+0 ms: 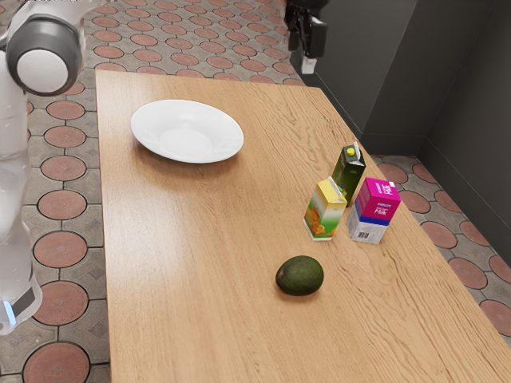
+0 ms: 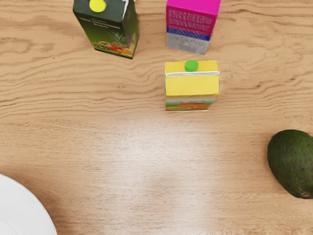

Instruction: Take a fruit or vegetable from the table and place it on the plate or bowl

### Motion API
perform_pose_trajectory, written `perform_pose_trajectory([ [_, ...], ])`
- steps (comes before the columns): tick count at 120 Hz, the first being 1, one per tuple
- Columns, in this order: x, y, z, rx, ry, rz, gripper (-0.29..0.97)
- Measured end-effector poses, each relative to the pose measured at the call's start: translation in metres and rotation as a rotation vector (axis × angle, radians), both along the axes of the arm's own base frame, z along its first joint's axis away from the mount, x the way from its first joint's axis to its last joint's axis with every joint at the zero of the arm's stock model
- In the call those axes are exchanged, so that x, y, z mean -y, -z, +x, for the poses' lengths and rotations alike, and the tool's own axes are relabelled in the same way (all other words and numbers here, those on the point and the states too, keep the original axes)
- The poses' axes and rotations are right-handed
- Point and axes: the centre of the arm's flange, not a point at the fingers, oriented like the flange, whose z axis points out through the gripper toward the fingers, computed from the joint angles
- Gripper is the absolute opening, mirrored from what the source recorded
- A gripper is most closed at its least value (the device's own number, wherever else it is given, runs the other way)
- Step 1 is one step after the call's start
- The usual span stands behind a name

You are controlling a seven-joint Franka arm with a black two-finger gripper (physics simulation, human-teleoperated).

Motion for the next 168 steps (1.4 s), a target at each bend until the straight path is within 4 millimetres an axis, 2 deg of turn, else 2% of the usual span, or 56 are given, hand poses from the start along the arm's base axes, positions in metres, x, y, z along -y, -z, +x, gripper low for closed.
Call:
perform_pose_trajectory([
  [14, 0.111, 0.01, -0.005, -0.011, 0.224, 0.006, 0.68],
  [18, 0.131, 0.013, -0.006, -0.016, 0.263, 0.009, 0.68],
  [22, 0.141, 0.017, -0.005, -0.023, 0.282, 0.012, 0.68],
  [48, 0.152, 0.045, 0.015, -0.068, 0.296, 0.024, 0.68],
  [73, 0.159, 0.063, 0.026, -0.099, 0.309, 0.017, 0.68],
  [81, 0.166, 0.091, 0.03, -0.144, 0.318, 0.024, 0.68],
  [103, 0.177, 0.166, 0.027, -0.194, 0.295, 0.018, 0.68],
  [113, 0.179, 0.186, 0.019, -0.18, 0.262, 0.009, 0.68],
  [125, 0.187, 0.209, 0.021, -0.162, 0.237, -0.001, 0.68],
  [146, 0.205, 0.23, 0.025, -0.113, 0.205, -0.025, 0.68],
  [168, 0.212, 0.231, 0.031, -0.063, 0.151, -0.052, 0.68],
])
